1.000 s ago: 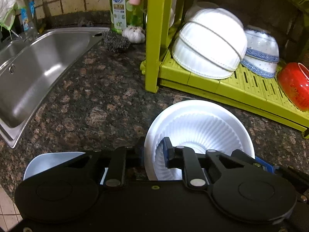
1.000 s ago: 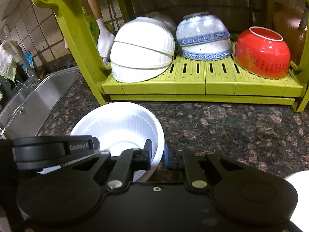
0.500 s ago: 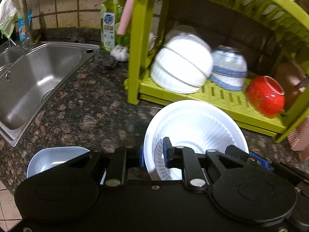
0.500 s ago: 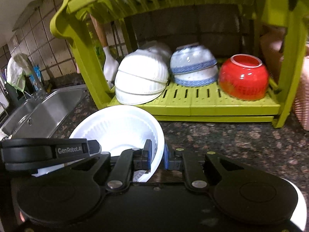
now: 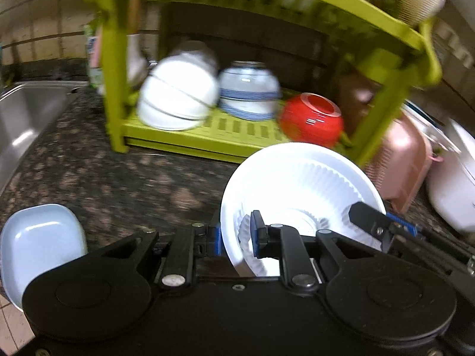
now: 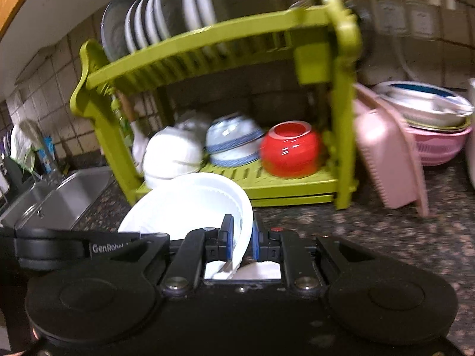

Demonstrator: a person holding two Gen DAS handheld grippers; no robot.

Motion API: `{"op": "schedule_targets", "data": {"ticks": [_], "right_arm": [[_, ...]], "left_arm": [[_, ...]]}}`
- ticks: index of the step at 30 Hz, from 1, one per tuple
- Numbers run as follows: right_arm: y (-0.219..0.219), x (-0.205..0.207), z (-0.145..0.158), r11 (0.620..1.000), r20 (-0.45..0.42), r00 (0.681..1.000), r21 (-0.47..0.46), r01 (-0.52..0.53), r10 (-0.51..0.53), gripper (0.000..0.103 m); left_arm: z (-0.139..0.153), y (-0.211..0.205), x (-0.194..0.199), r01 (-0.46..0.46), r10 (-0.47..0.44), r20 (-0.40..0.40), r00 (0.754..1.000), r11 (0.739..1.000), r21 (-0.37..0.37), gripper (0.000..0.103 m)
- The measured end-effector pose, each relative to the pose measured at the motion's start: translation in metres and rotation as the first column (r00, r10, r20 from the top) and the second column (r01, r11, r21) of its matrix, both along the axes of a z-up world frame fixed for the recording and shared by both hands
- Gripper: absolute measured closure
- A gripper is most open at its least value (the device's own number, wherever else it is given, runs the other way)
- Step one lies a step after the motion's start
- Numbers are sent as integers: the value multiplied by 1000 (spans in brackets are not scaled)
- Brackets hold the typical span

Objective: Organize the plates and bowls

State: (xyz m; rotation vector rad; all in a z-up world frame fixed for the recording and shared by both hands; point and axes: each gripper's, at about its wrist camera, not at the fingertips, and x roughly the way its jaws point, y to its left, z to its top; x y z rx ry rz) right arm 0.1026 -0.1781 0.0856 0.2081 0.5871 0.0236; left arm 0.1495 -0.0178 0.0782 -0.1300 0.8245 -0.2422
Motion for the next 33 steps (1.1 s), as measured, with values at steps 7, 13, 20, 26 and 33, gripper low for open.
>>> {"op": "schedule_targets", "data": {"ticks": [7,13,20,26,33], "right_arm": [[-33,-34,-4,997,9,997,15,74,-74,88],[-39,-47,-13,996,-10,996,7,88,-88,88],[-38,-49,-26,996,-44,995,-8,89,-90,88],[-36,-45,-37,995,-66,993,-34,95,-97,88],[-37,-39,-44,994,-86,990,-40,104,-107,88]], "left_arm": [[4,-40,-27,95,-96,17,995,994,55,79],[-2,-52,-39,129,-131,15,991,985,111,79],[-19,-57,-43,165,-164,-24,986,973,160,79],[-26,-59,-42,173,-170,-32,985,968,182,79],[-32,-60,-35,174,-169,-45,985,969,174,79]]}}
